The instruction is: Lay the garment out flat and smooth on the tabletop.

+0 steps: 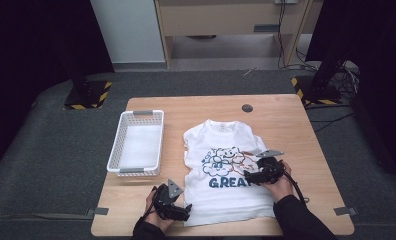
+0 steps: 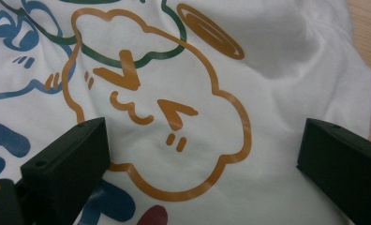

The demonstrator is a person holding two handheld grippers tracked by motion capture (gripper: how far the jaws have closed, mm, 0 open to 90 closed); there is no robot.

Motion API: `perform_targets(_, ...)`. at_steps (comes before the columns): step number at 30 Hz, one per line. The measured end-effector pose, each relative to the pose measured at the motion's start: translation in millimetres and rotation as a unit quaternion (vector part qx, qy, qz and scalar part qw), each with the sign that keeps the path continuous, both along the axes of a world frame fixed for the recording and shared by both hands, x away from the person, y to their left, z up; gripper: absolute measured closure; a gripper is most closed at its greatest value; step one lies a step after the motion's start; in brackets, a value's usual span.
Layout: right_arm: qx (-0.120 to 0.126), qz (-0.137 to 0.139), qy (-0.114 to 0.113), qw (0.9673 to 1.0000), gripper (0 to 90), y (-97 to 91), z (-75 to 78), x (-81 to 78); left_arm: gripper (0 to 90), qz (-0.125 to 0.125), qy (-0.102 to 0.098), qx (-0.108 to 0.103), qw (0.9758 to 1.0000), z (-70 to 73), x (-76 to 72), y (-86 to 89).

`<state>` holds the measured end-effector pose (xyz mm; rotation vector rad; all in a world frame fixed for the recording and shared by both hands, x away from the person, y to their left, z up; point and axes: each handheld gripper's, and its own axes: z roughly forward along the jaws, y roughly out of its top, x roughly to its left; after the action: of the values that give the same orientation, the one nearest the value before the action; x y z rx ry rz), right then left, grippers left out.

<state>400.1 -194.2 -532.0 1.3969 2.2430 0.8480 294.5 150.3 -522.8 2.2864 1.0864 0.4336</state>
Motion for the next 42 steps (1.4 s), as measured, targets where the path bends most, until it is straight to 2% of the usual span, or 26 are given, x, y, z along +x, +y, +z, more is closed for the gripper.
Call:
perform_targets(5,0.002,-0.003,-0.003,1.0,1.9,-3.2,-0.8,-4.0,4.8,-0.001,0.006,-0.001,1.0,3.2,2.7,-0.2)
perform_targets(8,0.006,0.0,-0.012,0.9999,1.5,-4.7,-2.4,-6.0,4.8,0.01,0.0,-0.032,0.9994,10.7,4.0,4.1)
perform_targets(10,0.009,0.0,-0.019,0.9998,1.5,-5.7,-3.5,-7.7,4.8,0.017,-0.013,-0.052,0.9984,17.7,5.4,7.0)
perform_targets(12,0.01,0.002,-0.021,0.9997,1.4,-6.6,-4.0,-8.9,4.8,0.026,-0.026,-0.068,0.997,25.2,7.0,9.8)
perform_targets(15,0.011,0.005,-0.026,0.9996,1.2,-8.0,-4.8,-10.6,5.0,0.041,-0.039,-0.099,0.9934,34.1,8.8,13.6)
perform_targets(20,0.013,0.005,-0.031,0.9994,1.0,-8.1,-5.7,-11.5,5.1,0.058,-0.048,-0.125,0.9893,46.3,13.1,17.4)
perform_targets(27,0.014,0.002,-0.032,0.9994,1.0,-7.9,-5.9,-12.2,5.4,0.066,-0.069,-0.143,0.9851,68.4,28.0,14.8)
perform_targets(34,0.015,0.005,-0.032,0.9994,1.0,-6.1,-6.0,-12.0,5.5,0.079,-0.086,-0.149,0.9819,84.7,45.2,12.7)
perform_targets(39,0.014,0.008,-0.032,0.9994,1.0,-5.5,-6.0,-11.8,5.5,0.085,-0.087,-0.144,0.9821,89.6,57.2,10.7)
perform_targets(42,0.014,0.008,-0.032,0.9994,1.0,-5.5,-6.0,-11.8,5.6,0.091,-0.089,-0.146,0.9811,91.4,64.5,9.8)
